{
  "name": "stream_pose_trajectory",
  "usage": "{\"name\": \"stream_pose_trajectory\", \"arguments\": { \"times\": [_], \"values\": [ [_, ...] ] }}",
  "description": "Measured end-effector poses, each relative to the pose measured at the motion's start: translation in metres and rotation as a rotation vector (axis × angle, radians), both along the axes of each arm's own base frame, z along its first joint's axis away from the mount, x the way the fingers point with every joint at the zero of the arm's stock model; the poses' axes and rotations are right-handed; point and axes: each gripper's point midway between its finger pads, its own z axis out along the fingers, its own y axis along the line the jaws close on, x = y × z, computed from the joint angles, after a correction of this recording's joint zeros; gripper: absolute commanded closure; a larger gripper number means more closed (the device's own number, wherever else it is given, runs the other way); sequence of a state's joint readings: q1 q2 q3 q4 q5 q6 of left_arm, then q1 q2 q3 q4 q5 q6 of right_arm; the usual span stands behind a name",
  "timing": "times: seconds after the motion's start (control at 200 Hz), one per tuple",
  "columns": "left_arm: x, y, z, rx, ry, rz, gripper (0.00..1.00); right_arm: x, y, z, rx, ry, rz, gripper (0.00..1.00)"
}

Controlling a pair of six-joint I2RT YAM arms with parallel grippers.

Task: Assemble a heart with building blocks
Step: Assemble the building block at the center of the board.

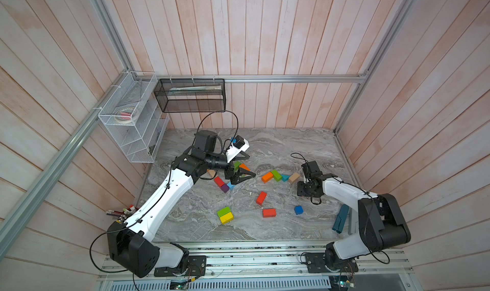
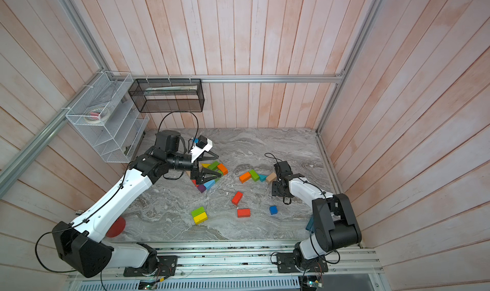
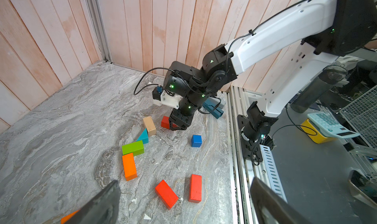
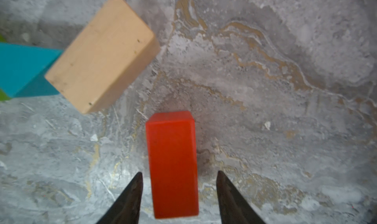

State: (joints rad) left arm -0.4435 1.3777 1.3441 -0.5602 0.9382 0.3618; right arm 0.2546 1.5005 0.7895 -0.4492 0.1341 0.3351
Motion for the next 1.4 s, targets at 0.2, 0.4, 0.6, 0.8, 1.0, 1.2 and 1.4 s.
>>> {"name": "stream_pose_trajectory", "arguments": {
  "times": [0.2, 0.4, 0.6, 0.8, 1.0, 1.2, 1.4],
  "values": [
    [-0.001, 0.0, 0.0, -0.002, 0.001, -0.003, 0.0, -0.01, -0.017, -0.003, 0.011, 0.007, -0.082, 0.59],
    [-0.001, 0.0, 0.0, -0.002, 0.001, -0.004, 0.0, -0.004, -0.024, 0.006, 0.04, -0.03, -0.118, 0.69],
    [-0.001, 0.0, 0.0, -0.002, 0.001, -0.004, 0.0, 0.001, -0.019, 0.009, 0.074, -0.048, -0.101, 0.58],
    [-0.001, 0.0, 0.001, -0.004, 0.002, -0.006, 0.0, 0.004, -0.017, 0.009, 0.082, -0.057, -0.098, 0.55],
    [-0.001, 0.0, 0.001, -0.004, 0.002, -0.006, 0.0, 0.007, -0.019, 0.005, 0.083, -0.058, -0.105, 0.55],
    [-0.001, 0.0, 0.001, -0.004, 0.002, -0.006, 0.0, 0.013, -0.021, 0.006, 0.101, -0.078, -0.123, 0.55],
    [-0.001, 0.0, 0.001, -0.004, 0.002, -0.006, 0.0, 0.019, -0.019, 0.004, 0.119, -0.089, -0.121, 0.56]
  ]
}}
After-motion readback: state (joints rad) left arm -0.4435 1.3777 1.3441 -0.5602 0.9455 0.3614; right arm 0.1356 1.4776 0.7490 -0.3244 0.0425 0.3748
